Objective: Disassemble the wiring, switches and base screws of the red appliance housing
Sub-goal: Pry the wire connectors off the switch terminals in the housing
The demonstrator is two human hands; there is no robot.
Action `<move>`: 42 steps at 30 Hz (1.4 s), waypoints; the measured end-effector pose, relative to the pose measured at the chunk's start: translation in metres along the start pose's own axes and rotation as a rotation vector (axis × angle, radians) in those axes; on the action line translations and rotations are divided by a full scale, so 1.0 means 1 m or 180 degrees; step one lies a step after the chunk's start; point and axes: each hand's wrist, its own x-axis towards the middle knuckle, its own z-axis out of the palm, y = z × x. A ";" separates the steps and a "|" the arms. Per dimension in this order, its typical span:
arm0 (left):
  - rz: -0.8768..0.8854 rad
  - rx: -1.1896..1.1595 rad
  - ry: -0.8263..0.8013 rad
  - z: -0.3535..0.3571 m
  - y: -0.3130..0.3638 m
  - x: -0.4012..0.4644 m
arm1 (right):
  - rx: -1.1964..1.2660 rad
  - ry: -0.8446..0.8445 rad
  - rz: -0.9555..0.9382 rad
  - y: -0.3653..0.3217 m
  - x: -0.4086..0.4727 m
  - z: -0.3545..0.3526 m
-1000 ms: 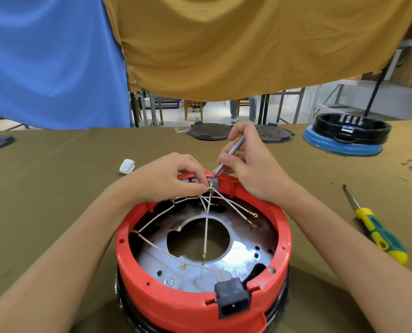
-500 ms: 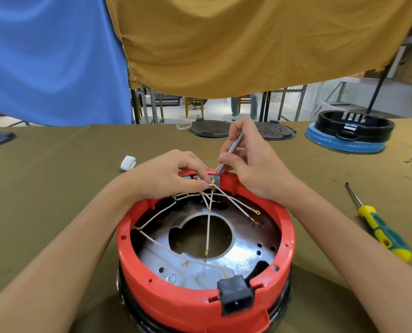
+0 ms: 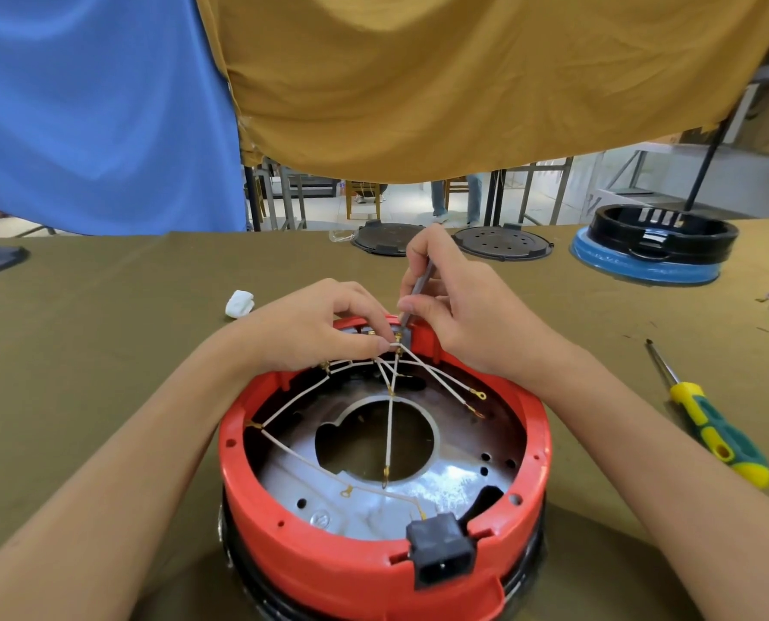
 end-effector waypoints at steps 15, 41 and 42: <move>0.0059 0.0010 0.0020 0.001 0.001 -0.001 | 0.0319 0.0040 0.0316 0.003 0.007 0.001; 0.0035 -0.0039 0.0006 0.001 0.004 -0.001 | 0.0135 -0.0025 0.0216 -0.005 0.005 0.000; 0.0053 -0.0036 0.0004 0.001 0.003 -0.001 | 0.0244 0.0001 0.0287 -0.002 0.006 0.000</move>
